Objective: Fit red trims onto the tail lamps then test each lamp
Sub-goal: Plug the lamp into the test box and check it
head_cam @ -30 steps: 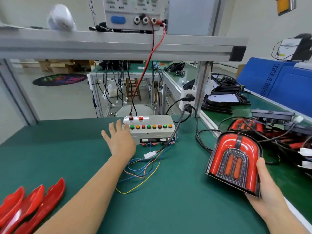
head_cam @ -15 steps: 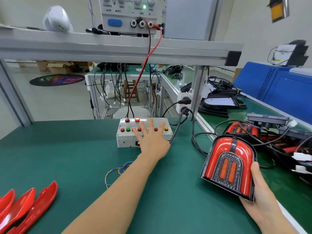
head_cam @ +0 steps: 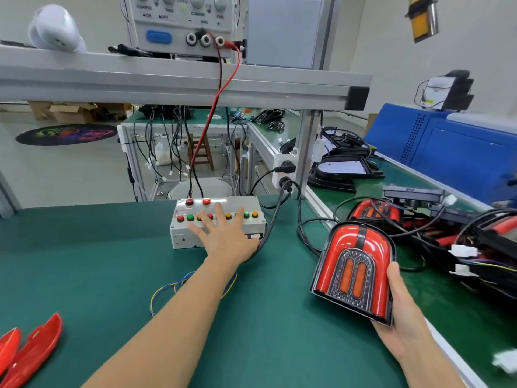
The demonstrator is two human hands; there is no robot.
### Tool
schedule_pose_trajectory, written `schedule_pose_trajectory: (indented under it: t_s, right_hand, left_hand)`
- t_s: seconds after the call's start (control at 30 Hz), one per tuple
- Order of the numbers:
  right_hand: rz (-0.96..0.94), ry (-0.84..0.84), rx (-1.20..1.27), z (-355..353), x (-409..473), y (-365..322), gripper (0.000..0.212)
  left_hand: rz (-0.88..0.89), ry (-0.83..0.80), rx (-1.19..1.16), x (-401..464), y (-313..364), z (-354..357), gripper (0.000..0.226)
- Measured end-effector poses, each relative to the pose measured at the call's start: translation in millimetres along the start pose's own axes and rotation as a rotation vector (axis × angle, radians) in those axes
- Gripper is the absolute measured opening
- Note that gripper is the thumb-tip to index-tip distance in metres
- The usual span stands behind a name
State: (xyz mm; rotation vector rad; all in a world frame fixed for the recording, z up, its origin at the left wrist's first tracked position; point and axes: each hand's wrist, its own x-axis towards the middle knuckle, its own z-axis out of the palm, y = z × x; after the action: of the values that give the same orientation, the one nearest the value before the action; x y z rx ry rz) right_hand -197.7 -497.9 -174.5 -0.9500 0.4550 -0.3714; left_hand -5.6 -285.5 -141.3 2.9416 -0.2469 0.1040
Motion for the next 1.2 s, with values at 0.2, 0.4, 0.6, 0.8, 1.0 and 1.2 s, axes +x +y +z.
schedule_pose_trajectory:
  t_s: [0.2,0.4,0.6,0.8,1.0,1.2]
  right_hand:
    - [0.0,0.014,-0.008,-1,0,-1,0.048]
    - [-0.009,-0.015,0.037,-5,3,0,0.045]
    - [0.011,-0.017,0.019,-4,3,1,0.043]
    - [-0.004,0.007,0.023,-3,1,0,0.038]
    - [0.022,0.006,0.032,-1,2,0,0.044]
    - [0.028,0.014,0.011,5,-3,-1,0.052]
  left_hand:
    - [0.003,-0.031,-0.006,0,5,-1,0.073]
    - [-0.017,-0.064,-0.023,-5,8,-5,0.073]
    - [-0.026,-0.057,-0.034,-4,6,-4,0.076]
    - [-0.03,-0.047,-0.026,-4,5,-1,0.077]
    - [-0.017,-0.059,-0.005,-3,4,-3,0.078]
    - [-0.019,-0.078,-0.012,3,0,0,0.079]
